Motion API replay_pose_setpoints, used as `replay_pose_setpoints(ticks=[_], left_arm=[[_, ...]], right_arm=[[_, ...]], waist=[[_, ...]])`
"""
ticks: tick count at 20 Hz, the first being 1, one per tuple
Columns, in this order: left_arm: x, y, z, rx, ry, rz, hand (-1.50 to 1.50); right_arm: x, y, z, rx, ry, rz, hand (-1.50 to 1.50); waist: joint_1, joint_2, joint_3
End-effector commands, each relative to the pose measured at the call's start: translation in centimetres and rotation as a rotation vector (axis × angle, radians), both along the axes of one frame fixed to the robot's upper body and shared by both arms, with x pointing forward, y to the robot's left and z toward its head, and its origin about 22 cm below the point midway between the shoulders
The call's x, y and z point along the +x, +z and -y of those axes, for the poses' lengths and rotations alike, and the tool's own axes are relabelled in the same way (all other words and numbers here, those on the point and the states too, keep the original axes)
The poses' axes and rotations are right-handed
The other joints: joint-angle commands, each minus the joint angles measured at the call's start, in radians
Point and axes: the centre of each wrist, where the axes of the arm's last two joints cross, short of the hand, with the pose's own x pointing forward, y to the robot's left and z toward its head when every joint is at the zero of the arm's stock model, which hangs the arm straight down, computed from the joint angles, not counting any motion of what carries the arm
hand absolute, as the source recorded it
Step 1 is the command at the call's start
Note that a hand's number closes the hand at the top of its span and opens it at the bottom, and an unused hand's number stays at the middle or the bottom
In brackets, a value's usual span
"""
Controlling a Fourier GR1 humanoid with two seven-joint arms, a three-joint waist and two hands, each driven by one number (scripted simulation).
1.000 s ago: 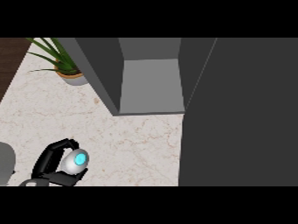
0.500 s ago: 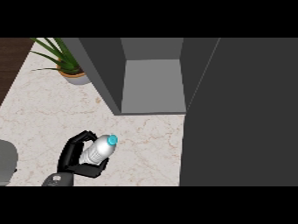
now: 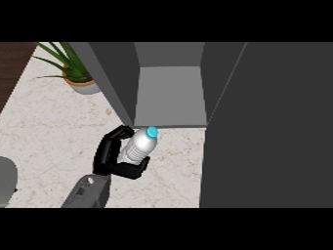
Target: Pick up the bottled water, place it into the cabinet and close the cabinet
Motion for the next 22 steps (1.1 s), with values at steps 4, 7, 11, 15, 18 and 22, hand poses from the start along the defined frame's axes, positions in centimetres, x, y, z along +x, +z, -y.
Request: replay_pose_setpoints(ticks=[4, 7, 11, 15, 18, 22], left_arm=[[3.6, 5.7, 6.5, 0.009, 0.000, -0.035, 1.50], [4.1, 6.6, 7.2, -0.006, -0.002, -0.054, 1.50], [6.4, 9.2, 8.7, 0.052, 0.061, -0.042, 1.50], [7.2, 9.7, 9.9, 0.071, 0.104, -0.079, 1.50], [10.4, 12.1, 10.2, 0.077, 0.127, -0.103, 1.50], [11.8, 12.8, 10.0, 0.039, 0.180, -0.130, 1.50]], right_arm=[[0.3, 2.4, 0.3, 0.004, 0.001, 0.061, -1.50], [0.0, 1.8, 0.9, 0.008, -0.030, 0.042, -1.50], [-0.1, 3.6, 1.3, 0.026, -0.021, 0.072, -1.50], [-0.7, 2.8, 1.0, 0.026, -0.017, 0.067, -1.50], [-0.6, 1.5, 1.8, 0.016, 0.006, 0.067, -1.50], [-0.1, 2.3, 2.1, -0.001, 0.000, 0.080, -1.50]], waist=[[-0.012, 0.005, -0.001], [-0.009, 0.005, -0.001], [-0.012, 0.007, -0.001], [-0.033, 0.007, -0.002], [-0.048, 0.012, -0.001], [-0.041, 0.019, -0.001]])
